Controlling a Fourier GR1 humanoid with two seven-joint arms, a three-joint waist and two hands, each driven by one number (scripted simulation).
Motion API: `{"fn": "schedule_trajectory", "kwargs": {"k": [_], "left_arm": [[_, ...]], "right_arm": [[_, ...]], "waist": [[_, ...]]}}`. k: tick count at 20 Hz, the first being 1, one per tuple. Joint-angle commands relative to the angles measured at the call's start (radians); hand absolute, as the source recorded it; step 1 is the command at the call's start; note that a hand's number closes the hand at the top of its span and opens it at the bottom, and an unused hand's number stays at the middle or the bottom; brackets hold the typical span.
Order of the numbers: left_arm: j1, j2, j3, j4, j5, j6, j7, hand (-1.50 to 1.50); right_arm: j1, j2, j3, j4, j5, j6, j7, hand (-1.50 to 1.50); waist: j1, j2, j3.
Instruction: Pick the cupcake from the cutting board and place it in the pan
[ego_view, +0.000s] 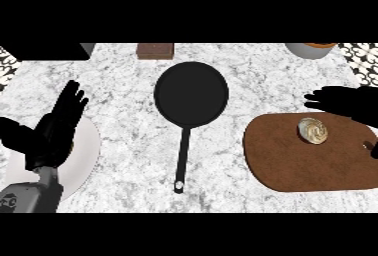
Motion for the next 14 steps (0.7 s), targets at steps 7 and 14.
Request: {"fn": "schedule_trajectory", "kwargs": {"k": [7,14], "left_arm": [[-0.039,-0.034,0.024,0.065,-0.044,-0.041,-0.028,0.00],[0.019,-0.064,0.020,-0.055,-0.057,-0.025,0.042,0.00]], "right_arm": [[0.009,0.121,-0.046,0.038,0.186,0.018,0.069,-1.50],[-0.014,0.231,-0.053,0.167,0.285,-0.025,0.037,-1.50]], "waist": [[0.006,0.003,0.000],[0.010,0.002,0.001]]}}
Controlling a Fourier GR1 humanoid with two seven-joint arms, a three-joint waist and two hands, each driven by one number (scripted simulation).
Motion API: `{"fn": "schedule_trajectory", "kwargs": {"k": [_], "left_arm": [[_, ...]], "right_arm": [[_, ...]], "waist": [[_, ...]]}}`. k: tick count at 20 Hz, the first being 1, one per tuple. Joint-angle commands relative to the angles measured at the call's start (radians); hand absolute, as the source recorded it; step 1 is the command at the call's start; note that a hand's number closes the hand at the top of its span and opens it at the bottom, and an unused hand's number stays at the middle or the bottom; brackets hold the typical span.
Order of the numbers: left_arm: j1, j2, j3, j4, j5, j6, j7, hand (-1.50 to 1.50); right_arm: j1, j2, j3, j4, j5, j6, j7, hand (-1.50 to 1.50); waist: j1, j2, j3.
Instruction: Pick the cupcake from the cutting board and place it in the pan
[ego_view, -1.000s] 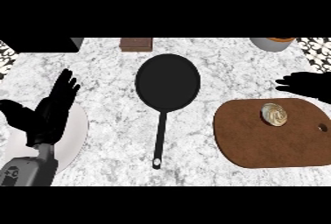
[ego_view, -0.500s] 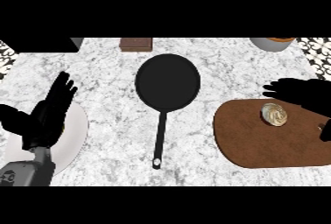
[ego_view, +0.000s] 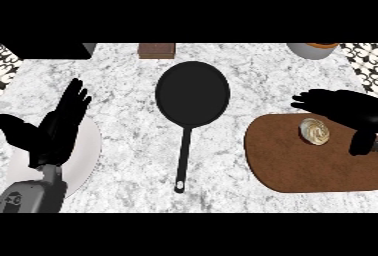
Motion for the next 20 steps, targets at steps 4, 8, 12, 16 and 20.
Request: {"fn": "schedule_trajectory", "kwargs": {"k": [4,8,12,16,20], "left_arm": [[0.024,-0.027,0.025,0.060,-0.022,-0.039,-0.084,0.00],[-0.021,0.031,0.069,-0.033,0.005,-0.050,0.069,0.00],[0.026,-0.024,0.030,-0.043,-0.031,-0.048,0.009,0.00],[0.064,-0.043,0.042,-0.038,-0.048,-0.052,-0.031,0.00],[-0.010,-0.024,0.086,0.012,-0.026,-0.072,0.011,0.00]], "right_arm": [[-0.040,0.069,-0.014,0.132,0.124,-0.043,-0.033,-1.50],[-0.040,0.132,-0.022,0.217,0.170,-0.129,-0.052,-1.50],[-0.113,0.165,-0.066,0.353,0.178,-0.140,-0.108,-1.50],[-0.009,0.182,-0.075,0.198,0.186,-0.080,-0.065,-1.50],[-0.085,0.226,-0.071,0.385,0.257,-0.146,-0.099,-1.50]], "waist": [[0.000,0.001,0.000],[0.004,0.001,0.001],[0.009,0.002,0.001],[-0.004,-0.002,0.000],[0.002,0.001,0.000]]}}
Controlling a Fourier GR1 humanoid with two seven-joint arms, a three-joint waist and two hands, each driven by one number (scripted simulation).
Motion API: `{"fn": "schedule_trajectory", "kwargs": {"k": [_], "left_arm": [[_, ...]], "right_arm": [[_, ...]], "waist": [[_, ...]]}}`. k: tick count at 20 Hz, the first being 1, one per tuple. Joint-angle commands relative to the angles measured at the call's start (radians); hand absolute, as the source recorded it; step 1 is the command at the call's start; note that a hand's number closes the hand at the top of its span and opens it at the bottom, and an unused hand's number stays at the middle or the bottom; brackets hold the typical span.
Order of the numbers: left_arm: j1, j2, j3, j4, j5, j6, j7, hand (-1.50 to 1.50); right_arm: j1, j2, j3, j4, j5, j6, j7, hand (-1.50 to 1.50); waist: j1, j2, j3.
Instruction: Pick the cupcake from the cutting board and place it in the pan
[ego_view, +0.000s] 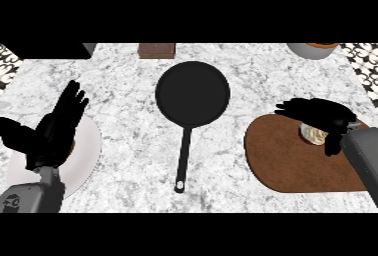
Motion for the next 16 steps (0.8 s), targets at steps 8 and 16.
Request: {"fn": "schedule_trajectory", "kwargs": {"k": [8,16], "left_arm": [[-0.033,-0.018,0.031,0.053,-0.008,-0.024,-0.033,0.00],[-0.038,-0.021,0.025,0.037,-0.042,-0.010,-0.003,0.00]], "right_arm": [[-0.054,0.075,-0.046,0.224,0.053,-0.202,-0.139,1.50],[-0.042,0.061,-0.115,0.233,0.007,-0.210,-0.214,1.50]], "waist": [[0.003,0.003,0.000],[0.000,0.002,0.000]]}}
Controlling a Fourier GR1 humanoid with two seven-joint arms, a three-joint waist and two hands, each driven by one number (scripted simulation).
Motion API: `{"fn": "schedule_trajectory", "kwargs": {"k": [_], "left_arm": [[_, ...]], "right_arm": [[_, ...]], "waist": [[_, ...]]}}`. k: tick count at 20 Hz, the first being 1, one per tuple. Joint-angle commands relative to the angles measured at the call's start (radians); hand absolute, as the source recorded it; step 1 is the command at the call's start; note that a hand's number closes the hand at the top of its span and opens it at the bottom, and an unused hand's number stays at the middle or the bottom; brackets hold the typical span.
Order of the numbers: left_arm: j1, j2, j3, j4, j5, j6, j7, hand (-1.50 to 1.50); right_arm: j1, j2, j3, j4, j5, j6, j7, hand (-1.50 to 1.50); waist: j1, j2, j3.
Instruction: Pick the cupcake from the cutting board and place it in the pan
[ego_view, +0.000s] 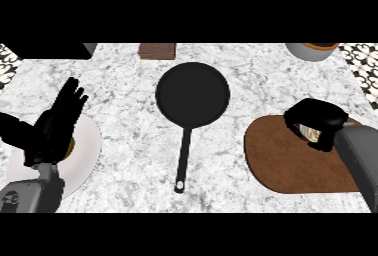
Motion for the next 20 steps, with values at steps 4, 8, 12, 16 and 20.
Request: {"fn": "schedule_trajectory", "kwargs": {"k": [4,8,12,16,20], "left_arm": [[0.007,0.003,-0.004,-0.012,0.002,-0.010,0.015,0.00],[-0.001,-0.003,-0.011,-0.004,0.002,-0.011,0.014,0.00],[-0.018,-0.012,-0.036,0.004,-0.005,-0.020,0.020,0.00],[-0.036,-0.022,-0.061,0.019,-0.009,-0.033,0.019,0.00],[-0.065,-0.028,-0.079,0.027,-0.011,-0.043,0.023,0.00]], "right_arm": [[-0.044,0.330,-0.054,-0.044,-0.018,0.086,0.477,1.50],[-0.083,0.463,-0.111,-0.052,-0.025,0.074,0.692,1.50],[-0.215,0.471,-0.088,-0.136,0.022,-0.009,0.953,1.50],[-0.343,0.474,-0.028,-0.198,0.063,-0.060,1.210,1.50],[-0.467,0.476,0.048,-0.218,0.060,-0.053,1.471,1.50]], "waist": [[0.011,-0.007,0.005],[0.030,-0.011,0.004],[0.072,-0.020,0.003],[0.107,-0.018,0.001],[0.156,-0.004,0.002]]}}
